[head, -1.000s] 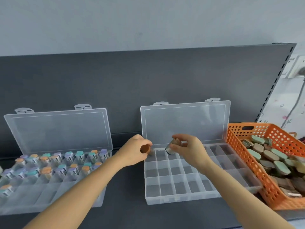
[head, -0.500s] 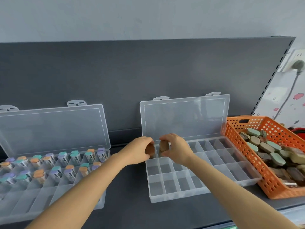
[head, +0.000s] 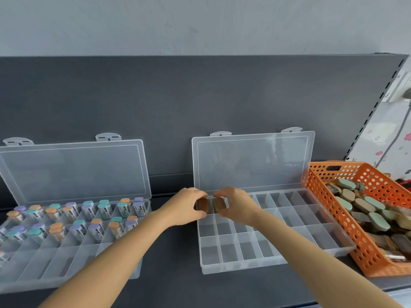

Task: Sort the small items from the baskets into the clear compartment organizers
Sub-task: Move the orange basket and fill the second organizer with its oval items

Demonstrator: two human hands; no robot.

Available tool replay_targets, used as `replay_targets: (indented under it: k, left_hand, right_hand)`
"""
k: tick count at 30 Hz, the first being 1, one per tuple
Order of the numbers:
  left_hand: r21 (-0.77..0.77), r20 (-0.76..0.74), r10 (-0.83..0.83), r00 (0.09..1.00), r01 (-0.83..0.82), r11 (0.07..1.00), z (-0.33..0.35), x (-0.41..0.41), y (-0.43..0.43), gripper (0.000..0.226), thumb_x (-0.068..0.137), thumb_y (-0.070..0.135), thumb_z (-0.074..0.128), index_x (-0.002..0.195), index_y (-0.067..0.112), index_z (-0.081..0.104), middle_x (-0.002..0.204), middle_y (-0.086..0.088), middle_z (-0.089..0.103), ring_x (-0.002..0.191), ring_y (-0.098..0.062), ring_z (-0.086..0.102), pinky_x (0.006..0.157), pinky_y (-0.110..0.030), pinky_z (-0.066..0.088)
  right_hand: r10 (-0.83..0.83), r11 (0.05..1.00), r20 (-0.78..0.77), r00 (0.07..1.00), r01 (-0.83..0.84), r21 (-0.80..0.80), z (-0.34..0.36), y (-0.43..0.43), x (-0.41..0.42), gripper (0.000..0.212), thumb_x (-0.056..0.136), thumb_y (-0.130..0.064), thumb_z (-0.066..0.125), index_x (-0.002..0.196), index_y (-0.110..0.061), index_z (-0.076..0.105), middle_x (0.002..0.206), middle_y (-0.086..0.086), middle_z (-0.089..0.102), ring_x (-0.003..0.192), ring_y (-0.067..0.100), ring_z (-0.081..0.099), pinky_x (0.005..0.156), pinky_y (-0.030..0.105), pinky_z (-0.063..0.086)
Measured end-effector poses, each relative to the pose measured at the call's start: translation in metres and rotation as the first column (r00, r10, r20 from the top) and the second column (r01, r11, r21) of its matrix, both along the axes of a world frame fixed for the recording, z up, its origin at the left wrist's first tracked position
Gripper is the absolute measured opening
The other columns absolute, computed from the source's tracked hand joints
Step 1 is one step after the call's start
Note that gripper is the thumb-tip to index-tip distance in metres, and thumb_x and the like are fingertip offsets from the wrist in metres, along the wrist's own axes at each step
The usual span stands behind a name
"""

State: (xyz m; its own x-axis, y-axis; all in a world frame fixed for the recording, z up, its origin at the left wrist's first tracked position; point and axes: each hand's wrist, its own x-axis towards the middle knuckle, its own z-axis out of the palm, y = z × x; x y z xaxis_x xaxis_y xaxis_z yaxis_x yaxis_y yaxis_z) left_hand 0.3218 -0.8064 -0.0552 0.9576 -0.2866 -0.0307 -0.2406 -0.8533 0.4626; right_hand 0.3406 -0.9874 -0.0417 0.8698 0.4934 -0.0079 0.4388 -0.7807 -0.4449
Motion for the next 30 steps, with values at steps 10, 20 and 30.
replay_targets:
  k: [10,20,30]
  left_hand:
    - [0.049,-0.007,0.011,1.0,-0.011,0.999,0.003,-0.009,0.006,0.038,0.085,0.023,0.064,0.123,0.018,0.057,0.122,0.001,0.054,0.108,-0.015,0.052,0.094,-0.033,0.048]
    - [0.088,-0.037,0.067,0.997,-0.063,0.994,0.001,-0.018,0.026,0.048,0.086,0.027,0.066,0.131,0.022,0.051,0.128,0.003,0.05,0.11,-0.013,0.05,0.095,-0.028,0.046]
    - [0.096,-0.061,-0.01,0.998,0.016,0.995,0.004,-0.023,0.024,0.047,0.094,0.017,0.054,0.14,0.021,0.045,0.141,0.003,0.045,0.128,-0.019,0.044,0.105,-0.031,0.035]
  right_hand:
    - [0.039,0.999,0.042,0.998,-0.04,0.028,-0.015,-0.004,-0.002,0.013,0.084,-0.01,0.061,0.096,-0.016,0.064,0.103,-0.002,0.063,0.093,0.015,0.054,0.082,0.023,0.046]
    - [0.052,0.995,0.109,0.993,-0.042,-0.095,-0.019,-0.006,-0.012,0.038,0.098,-0.024,0.047,0.135,-0.014,0.051,0.144,0.006,0.045,0.139,0.024,0.03,0.112,0.033,0.028]
    - [0.027,0.992,0.044,0.999,-0.022,-0.121,-0.021,-0.006,-0.01,0.039,0.101,-0.024,0.042,0.138,-0.016,0.046,0.151,0.005,0.036,0.141,0.023,0.029,0.112,0.032,0.029]
